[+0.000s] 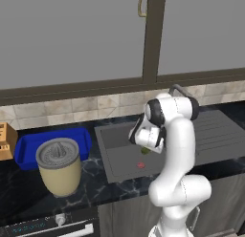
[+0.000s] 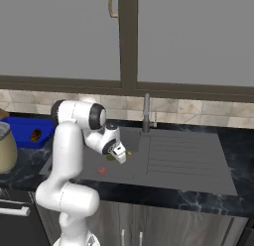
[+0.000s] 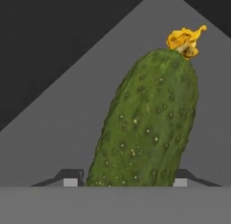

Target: Pick up all produce items and place them in the sink. Turn on the sink faucet to wash them. Then turn the sink off and put them in the tray.

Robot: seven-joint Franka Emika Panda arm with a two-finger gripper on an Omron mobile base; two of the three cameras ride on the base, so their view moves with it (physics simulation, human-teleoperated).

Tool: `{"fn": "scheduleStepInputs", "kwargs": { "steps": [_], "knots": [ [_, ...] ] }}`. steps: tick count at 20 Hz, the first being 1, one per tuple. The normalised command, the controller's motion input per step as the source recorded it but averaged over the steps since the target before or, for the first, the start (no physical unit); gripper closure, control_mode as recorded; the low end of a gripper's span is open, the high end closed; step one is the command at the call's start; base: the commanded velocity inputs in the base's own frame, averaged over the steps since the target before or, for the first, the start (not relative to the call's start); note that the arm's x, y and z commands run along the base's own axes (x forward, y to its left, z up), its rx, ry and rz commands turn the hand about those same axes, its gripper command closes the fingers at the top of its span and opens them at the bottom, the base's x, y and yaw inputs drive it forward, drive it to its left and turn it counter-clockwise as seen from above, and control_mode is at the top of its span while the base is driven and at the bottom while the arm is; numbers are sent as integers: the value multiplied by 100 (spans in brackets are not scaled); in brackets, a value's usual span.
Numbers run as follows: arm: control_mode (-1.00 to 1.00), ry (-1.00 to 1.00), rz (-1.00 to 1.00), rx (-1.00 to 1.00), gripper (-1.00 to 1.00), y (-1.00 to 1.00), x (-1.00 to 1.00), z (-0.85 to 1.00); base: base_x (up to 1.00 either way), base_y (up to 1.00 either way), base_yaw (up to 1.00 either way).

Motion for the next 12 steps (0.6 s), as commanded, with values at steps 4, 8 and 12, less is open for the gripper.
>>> {"fn": "scheduleStepInputs", "kwargs": {
  "steps": [4,8,12],
  "knots": [
    [-100,-19,0,0,100,15,-27,98,0,0,0],
    [-100,-17,8,0,100,16,-55,100,0,0,0],
    [-100,-11,16,0,100,28,-70,100,0,0,0]
  ]
}}
